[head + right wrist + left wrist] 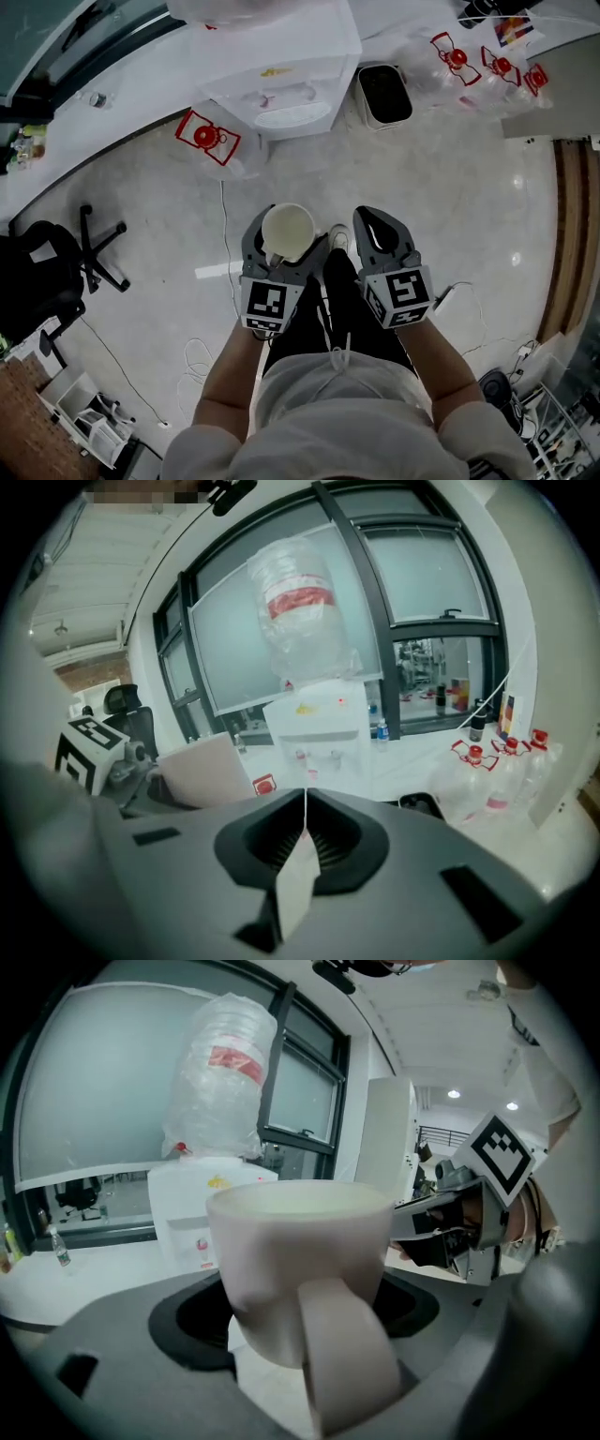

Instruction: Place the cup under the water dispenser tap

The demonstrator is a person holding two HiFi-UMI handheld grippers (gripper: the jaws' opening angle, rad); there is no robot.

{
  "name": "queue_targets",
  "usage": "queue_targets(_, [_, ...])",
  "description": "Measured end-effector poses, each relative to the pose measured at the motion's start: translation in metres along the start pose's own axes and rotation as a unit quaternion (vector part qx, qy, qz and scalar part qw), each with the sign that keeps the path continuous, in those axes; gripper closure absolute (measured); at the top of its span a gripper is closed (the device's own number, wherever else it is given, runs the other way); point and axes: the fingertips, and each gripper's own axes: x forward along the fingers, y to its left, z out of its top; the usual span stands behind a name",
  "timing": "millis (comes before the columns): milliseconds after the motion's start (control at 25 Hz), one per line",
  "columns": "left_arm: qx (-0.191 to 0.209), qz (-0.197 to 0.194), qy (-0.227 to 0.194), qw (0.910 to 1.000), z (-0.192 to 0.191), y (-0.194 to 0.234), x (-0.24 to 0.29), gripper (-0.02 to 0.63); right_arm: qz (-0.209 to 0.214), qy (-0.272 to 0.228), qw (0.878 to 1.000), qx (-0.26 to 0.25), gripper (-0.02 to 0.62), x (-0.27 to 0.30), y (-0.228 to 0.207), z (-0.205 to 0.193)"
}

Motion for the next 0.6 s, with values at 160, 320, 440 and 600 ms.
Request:
queue_targets(160, [-0.007,0.029,-0.005,0.9995,-0.028,0.011,0.046,0.17,0.031,0.012,0.999,-0.022,0.566,0.034,-0.017,-0.025])
queue_targets(320, [-0.013,0.059,-0.007,0.9982,-0.06,0.026,0.088,0.17,0.045,0.025,0.998,-0.038,0.566,0.064,-0.036,-0.055])
queue_targets(440, [-0.024,0.067,0.007,0.9974,-0.089,0.033,0.11,0.17,0.039,0.038,0.998,-0.028,0.566,0.082,-0.047,-0.079])
queue_targets(600, [-0.014,0.069,0.01,0.9975,-0.117,0.053,0.145,0.17,0.015,0.037,0.999,-0.019,0.566,0.116,-0.066,-0.102])
